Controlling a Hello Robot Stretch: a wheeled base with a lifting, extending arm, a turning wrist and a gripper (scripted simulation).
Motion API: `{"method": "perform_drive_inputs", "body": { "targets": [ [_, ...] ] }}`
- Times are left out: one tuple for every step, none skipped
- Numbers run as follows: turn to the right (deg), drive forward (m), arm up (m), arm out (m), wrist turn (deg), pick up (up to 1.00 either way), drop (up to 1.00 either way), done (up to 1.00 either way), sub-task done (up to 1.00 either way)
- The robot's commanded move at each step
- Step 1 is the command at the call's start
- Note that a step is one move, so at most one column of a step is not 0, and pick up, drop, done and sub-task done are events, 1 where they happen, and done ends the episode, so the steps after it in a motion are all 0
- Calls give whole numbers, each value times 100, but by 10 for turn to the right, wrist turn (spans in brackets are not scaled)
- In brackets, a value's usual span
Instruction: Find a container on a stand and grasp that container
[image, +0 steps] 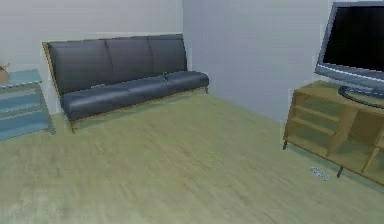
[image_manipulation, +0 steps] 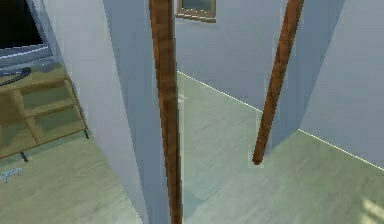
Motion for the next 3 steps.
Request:
{"method": "perform_drive_inputs", "body": {
  "targets": [
    [120, 0, 0, 0, 0, 0, 0, 0, 0],
    [0, 55, 0, 0, 0, 0, 0, 0, 0],
    [390, 0, 0, 0, 0, 0, 0, 0, 0]
  ]
}}
